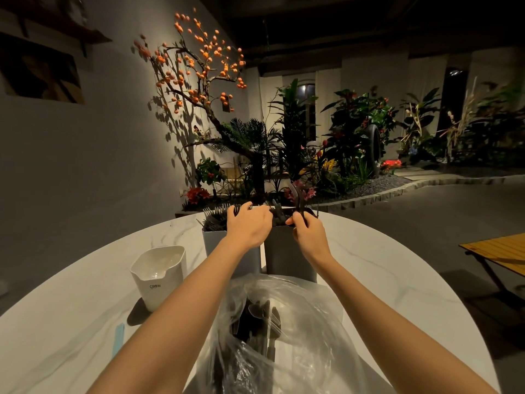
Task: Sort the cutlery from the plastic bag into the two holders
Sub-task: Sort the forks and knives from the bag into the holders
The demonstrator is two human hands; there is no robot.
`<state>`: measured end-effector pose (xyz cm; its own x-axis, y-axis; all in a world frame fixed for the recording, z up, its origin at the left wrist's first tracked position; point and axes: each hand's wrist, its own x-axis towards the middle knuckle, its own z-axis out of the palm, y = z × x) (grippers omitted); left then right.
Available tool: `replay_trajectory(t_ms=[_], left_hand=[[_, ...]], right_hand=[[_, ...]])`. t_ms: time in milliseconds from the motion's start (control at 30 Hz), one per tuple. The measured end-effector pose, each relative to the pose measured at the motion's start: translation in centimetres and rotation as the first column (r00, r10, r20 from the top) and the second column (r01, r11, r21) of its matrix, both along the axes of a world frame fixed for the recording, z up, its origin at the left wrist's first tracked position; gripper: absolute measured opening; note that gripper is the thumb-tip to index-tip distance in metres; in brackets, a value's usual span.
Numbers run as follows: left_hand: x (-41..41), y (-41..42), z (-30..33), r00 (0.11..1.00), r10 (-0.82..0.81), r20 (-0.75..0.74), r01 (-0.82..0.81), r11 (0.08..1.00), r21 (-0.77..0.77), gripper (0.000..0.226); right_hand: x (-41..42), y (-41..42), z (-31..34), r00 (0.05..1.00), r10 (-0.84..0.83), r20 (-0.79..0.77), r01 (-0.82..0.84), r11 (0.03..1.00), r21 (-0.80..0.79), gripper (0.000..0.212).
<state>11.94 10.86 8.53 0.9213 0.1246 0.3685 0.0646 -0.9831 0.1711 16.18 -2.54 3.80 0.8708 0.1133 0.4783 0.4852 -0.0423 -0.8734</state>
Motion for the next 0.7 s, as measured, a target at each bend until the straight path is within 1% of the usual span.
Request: replay_trajectory(t_ms=[33,67,133,200,233,267,333,400,433,500,533,600,700], left_hand=[[-0.2,-0.1,0.0,1.0,-0.029,0.01,0.029,0.999,-0.019,0.048],[-0.3,-0.2,-0.1,0.997,-0.061,0.053,0.064,0.996,-0.062,0.048],[-0.5,-0.2,-0.4,0.975,-0.105,0.196,0.144,0.97,-0.197,0.048],[-0.6,-0.2,-0.4,0.938,-0.125,0.323,0.229,0.924,-0.307,0.047],[-0.8,-0.3,-0.3,0.928,-0.125,0.352,0.247,0.912,-0.327,0.046],[-1.1,-0.5,-0.2,0.924,-0.114,0.365,0.243,0.913,-0.329,0.044],[-1.5,-0.7,-0.1,0.939,-0.071,0.336,0.187,0.927,-0.326,0.042],[-1.7,-0.5,-0.1,0.955,-0.043,0.293,0.161,0.906,-0.391,0.039],[-1.8,-0.2,-0.1,0.955,-0.063,0.29,0.198,0.862,-0.466,0.035],[-2.2,0.3,0.1,0.939,-0.102,0.328,0.296,0.722,-0.625,0.024],[-2.8,0.7,0.3,0.933,-0.091,0.347,0.314,0.673,-0.67,0.021],[-3.3,1.1,0.5,0.922,-0.054,0.383,0.33,0.627,-0.706,0.019],[-4.3,2.3,0.8,0.888,0.074,0.454,0.333,0.578,-0.745,0.019]], right_hand=[[-0.2,0.0,0.1,1.0,0.016,-0.004,-0.016,1.0,-0.014,0.03],[-0.5,0.0,0.3,0.999,0.038,-0.011,-0.039,0.999,-0.03,0.031],[-1.2,0.1,0.8,0.993,0.107,-0.039,-0.11,0.991,-0.071,0.033],[-1.8,0.1,1.2,0.972,0.213,-0.098,-0.223,0.969,-0.106,0.037],[-2.2,0.2,1.4,0.951,0.276,-0.139,-0.292,0.95,-0.112,0.039],[-2.6,0.3,1.6,0.923,0.337,-0.184,-0.36,0.926,-0.11,0.041],[-3.3,0.7,1.9,0.858,0.436,-0.27,-0.476,0.874,-0.102,0.046],[-3.8,1.2,2.1,0.819,0.48,-0.314,-0.537,0.835,-0.124,0.047],[-4.0,1.4,2.1,0.808,0.496,-0.317,-0.556,0.82,-0.135,0.042],[-4.2,1.5,2.3,0.797,0.518,-0.312,-0.58,0.799,-0.157,0.028],[-4.4,1.7,2.3,0.799,0.515,-0.308,-0.581,0.795,-0.177,0.024],[-4.3,1.7,2.3,0.822,0.488,-0.296,-0.555,0.804,-0.216,0.022],[-4.6,2.1,2.3,0.851,0.459,-0.256,-0.519,0.811,-0.27,0.029]])
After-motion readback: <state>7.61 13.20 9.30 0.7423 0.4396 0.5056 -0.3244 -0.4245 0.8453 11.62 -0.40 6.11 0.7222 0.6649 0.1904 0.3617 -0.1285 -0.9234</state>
